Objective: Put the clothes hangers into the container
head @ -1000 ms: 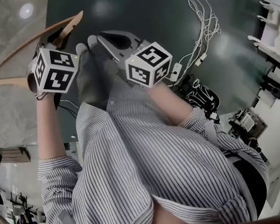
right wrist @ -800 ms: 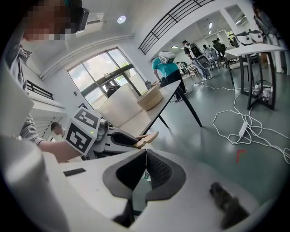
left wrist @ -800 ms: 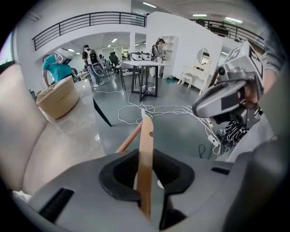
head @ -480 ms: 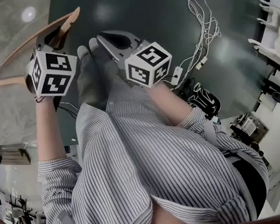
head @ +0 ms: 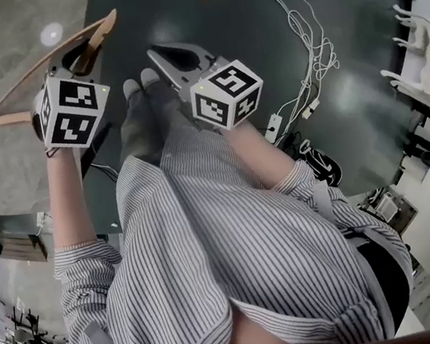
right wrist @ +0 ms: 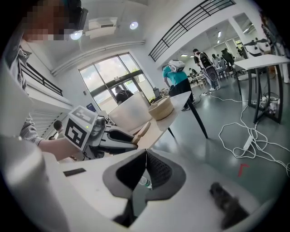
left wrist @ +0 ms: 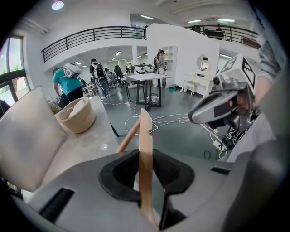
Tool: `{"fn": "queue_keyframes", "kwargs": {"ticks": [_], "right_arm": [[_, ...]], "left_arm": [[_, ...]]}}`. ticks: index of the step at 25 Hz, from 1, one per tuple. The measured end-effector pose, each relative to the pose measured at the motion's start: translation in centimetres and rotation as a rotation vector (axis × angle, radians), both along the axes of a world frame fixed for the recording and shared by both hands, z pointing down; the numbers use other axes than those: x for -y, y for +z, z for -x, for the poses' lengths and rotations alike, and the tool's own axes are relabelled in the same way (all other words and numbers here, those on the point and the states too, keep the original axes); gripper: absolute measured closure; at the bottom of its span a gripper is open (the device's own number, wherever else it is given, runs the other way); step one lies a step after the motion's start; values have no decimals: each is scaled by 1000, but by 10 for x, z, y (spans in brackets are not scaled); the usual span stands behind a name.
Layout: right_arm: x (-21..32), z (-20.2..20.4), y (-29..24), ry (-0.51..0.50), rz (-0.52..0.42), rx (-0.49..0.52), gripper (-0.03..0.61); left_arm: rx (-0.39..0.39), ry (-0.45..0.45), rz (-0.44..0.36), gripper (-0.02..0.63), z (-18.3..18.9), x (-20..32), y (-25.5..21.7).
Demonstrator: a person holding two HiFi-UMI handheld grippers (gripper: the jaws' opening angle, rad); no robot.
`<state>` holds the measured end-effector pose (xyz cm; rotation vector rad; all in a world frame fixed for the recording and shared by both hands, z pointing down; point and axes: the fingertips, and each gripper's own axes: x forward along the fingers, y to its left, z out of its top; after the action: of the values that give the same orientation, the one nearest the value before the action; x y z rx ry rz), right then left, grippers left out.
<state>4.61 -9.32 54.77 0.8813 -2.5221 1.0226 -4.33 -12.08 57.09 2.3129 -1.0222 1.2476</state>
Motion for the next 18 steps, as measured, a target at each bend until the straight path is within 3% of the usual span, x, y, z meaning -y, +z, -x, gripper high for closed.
{"fn": "queue_keyframes", "kwargs": {"ticks": [18], "right_arm": [[-20,0,-23,-13,-45,8,563]], "left_arm": [[57,309,98,515,-21,-64,-7]]}}
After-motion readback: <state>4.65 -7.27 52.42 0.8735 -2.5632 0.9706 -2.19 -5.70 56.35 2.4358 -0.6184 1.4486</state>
